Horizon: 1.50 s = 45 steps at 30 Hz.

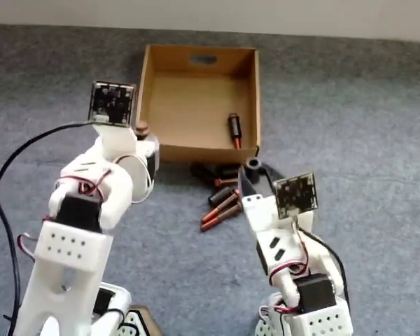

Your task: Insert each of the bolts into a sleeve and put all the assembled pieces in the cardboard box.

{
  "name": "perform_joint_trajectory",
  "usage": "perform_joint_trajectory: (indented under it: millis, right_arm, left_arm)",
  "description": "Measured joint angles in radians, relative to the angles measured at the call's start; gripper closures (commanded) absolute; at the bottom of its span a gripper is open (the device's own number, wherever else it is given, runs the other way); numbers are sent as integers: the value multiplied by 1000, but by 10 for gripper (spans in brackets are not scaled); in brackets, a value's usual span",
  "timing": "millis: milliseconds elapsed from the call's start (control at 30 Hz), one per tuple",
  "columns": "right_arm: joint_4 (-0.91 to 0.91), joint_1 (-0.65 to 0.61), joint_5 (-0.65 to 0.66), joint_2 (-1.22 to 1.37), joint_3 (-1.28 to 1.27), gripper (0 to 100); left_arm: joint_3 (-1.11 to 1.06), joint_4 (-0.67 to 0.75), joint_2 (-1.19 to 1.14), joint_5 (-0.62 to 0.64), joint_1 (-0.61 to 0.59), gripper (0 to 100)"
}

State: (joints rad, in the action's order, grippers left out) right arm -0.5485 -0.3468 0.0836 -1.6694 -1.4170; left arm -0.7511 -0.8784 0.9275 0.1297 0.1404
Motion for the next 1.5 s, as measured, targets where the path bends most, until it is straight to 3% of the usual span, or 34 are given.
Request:
perform_joint_trajectory:
  millis: [167, 400, 633, 767, 1267, 1500]
  right_arm:
    - [164, -8, 0, 63, 0, 992]
    - [222, -9, 0, 161, 0, 992]
    - [226, -9, 0, 178, 0, 992]
    - [226, -9, 0, 178, 0, 992]
    - [226, -9, 0, 178, 0, 992]
    - [226, -9, 0, 178, 0, 992]
  left_arm:
    - [0, 110, 118, 14, 60, 990]
    - [-97, 338, 321, 14, 169, 990]
    - [-319, 655, 315, 14, 364, 990]
    - [-333, 743, 305, 14, 443, 990]
    - [-331, 756, 284, 14, 483, 990]
    - [-158, 578, 86, 14, 485, 989]
